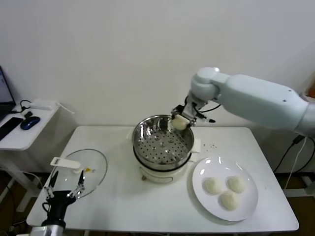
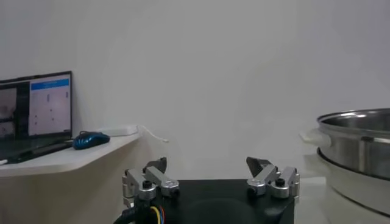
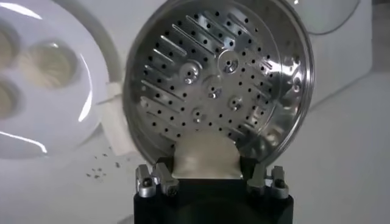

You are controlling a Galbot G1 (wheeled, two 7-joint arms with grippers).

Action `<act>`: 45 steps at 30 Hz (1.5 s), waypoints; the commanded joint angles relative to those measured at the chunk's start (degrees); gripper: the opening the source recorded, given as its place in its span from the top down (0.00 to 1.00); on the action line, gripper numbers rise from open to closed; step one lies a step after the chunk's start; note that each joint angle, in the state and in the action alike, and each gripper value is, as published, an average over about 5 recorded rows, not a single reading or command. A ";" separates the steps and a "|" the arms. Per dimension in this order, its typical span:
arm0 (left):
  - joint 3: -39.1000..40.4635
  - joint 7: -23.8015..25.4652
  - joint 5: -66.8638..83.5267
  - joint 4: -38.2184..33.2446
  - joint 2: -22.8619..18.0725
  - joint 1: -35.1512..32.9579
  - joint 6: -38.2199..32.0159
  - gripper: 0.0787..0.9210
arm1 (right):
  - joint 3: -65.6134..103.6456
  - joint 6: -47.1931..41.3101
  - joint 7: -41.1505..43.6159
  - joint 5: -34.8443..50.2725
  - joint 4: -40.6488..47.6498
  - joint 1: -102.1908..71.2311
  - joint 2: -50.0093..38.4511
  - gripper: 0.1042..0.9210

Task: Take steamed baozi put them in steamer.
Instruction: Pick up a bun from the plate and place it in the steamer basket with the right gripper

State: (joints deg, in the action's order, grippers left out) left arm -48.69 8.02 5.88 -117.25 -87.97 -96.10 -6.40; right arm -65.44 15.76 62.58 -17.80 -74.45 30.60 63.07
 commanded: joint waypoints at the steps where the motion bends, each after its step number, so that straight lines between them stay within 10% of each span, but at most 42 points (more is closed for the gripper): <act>1: -0.01 -0.16 0.10 -0.02 -0.08 -0.14 0.19 0.12 | 5.21 6.53 -0.79 -15.81 9.84 -8.12 10.17 0.28; 35: -0.16 -0.72 0.77 1.23 -0.08 -0.54 0.80 0.12 | 12.02 12.63 -2.22 -28.49 17.79 -16.93 15.07 0.27; 45: -0.21 -0.70 0.80 1.31 -0.17 -0.59 0.79 0.12 | 13.17 14.02 -1.76 -26.63 17.46 -16.28 14.88 0.12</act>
State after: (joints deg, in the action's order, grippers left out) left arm -48.92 7.35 6.72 -115.93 -88.12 -96.66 -5.65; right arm -53.15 28.87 60.45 -44.47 -57.39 14.36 77.68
